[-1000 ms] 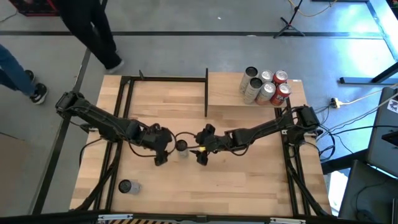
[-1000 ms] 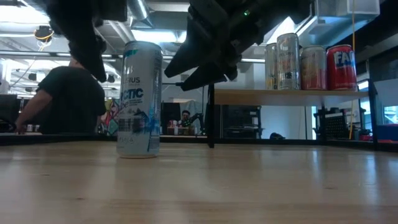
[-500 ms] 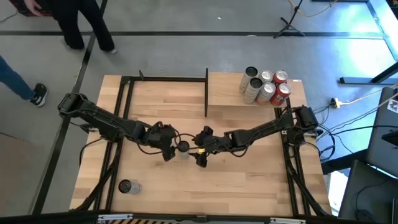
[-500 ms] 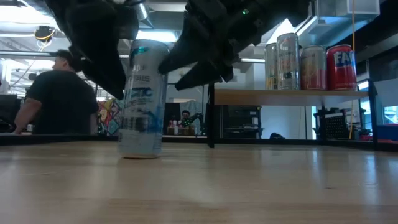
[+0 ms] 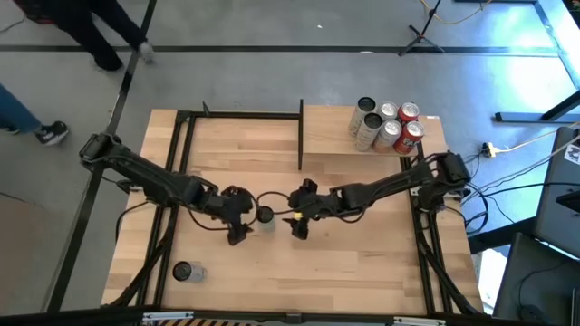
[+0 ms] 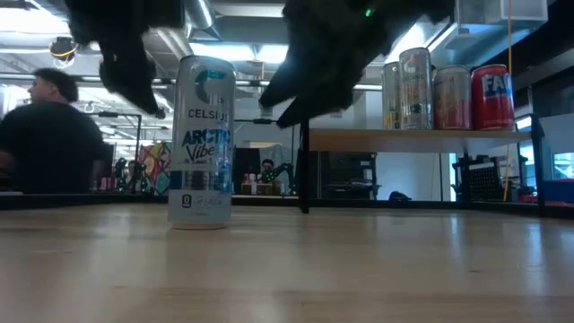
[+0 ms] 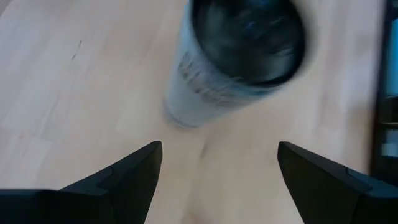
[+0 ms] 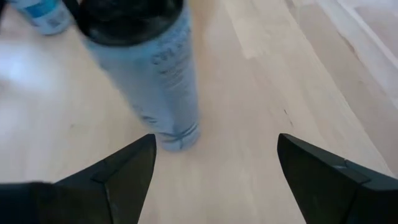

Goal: Place canned beverage on shelf
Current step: Put the top white blue soda can on the shelf

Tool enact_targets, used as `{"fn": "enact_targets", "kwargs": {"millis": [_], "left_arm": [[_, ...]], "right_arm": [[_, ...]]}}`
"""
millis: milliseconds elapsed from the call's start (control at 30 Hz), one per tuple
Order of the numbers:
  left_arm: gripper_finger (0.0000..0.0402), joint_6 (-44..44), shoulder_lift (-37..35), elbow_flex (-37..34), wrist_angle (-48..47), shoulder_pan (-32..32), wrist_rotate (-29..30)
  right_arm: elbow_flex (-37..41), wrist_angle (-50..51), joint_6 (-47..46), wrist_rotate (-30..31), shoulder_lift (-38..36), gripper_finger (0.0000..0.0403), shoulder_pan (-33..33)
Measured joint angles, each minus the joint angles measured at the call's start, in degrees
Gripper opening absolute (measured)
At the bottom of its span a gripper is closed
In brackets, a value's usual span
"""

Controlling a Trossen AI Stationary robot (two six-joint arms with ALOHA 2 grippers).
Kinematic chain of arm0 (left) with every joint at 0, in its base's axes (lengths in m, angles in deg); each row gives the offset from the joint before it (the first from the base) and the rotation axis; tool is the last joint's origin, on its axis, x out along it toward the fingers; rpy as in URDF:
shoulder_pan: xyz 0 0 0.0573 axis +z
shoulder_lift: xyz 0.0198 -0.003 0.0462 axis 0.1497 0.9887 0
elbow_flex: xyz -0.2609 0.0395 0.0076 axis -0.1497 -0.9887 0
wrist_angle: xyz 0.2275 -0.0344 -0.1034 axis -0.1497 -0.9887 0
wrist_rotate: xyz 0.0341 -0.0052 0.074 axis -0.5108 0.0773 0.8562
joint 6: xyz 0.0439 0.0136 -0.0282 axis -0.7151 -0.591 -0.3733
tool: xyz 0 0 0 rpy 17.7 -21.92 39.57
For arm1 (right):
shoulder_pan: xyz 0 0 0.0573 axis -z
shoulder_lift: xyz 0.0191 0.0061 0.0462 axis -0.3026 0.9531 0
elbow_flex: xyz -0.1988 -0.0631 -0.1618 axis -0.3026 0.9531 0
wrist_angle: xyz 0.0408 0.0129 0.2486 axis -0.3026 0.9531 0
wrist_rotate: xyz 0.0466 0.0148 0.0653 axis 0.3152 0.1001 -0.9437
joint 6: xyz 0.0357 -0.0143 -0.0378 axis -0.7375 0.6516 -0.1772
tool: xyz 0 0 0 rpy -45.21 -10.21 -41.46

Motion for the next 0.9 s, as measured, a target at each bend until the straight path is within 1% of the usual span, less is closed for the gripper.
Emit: {"fn": "enact_targets", "kwargs": {"millis": [100, 233, 300, 367, 433, 500, 567, 700, 900], "left_arm": [[0.0316, 1.9, -4.0, 2.2, -2.1, 0.0, -1.0], [0.0316, 3.9, -8.3, 3.2, 1.8, 0.0, -0.2], [0.0316, 2.3, -9.2, 3.2, 4.4, 0.0, 0.7], [0.0316, -1.7, -9.2, 3.2, 6.0, 0.0, 2.6], [0.0316, -4.8, -8.4, 3.2, 5.6, 0.0, 6.6], [0.0316, -7.3, -6.7, 3.2, 6.0, 0.2, 9.2], [0.0316, -9.2, -4.5, 3.2, 6.6, 0.5, 9.4], [0.0316, -9.6, -0.5, 3.2, 8.9, 0.5, 8.3], [0.0316, -9.8, 2.4, 3.2, 10.3, 0.5, 8.9]], "right_arm": [[0.0, 3.0, -0.2, -1.0, -3.2, 0.0325, -0.8], [0.0, 5.7, -0.2, 0.2, -6.8, 0.0325, -1.6], [0.0, 6.7, -0.2, 0.9, -7.8, 0.0325, -1.7], [0.0, 7.3, -0.5, 0.8, -8.3, 0.0325, -1.9], [0.0, 7.5, -0.7, 0.7, -8.5, 0.0325, -1.9], [0.0, 7.5, -0.8, -0.1, -8.5, 0.0325, -1.9], [0.0, 8.1, -1.8, -1.7, -8.5, 0.0325, -1.9], [0.0, 10.3, -2.4, -2.2, -8.5, 0.0325, -1.9], [0.0, 11.7, -3.3, -2.7, -8.5, 0.0325, -2.0]]}}
